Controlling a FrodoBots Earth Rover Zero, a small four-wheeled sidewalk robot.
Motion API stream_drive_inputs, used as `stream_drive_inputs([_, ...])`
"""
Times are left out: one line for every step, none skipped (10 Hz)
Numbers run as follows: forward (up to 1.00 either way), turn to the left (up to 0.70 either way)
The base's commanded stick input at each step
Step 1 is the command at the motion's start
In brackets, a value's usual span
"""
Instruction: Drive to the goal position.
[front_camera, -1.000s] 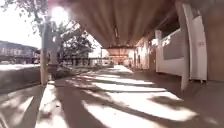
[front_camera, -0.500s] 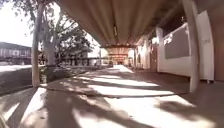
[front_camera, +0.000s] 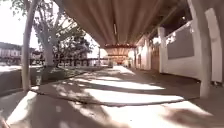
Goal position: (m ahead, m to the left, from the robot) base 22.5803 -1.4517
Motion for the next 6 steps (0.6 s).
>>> stream_drive_inputs([0.7, 0.0])
stream_drive_inputs([0.7, 0.0])
stream_drive_inputs([0.7, 0.0])
stream_drive_inputs([0.7, 0.0])
stream_drive_inputs([0.7, 0.0])
stream_drive_inputs([0.7, 0.0])
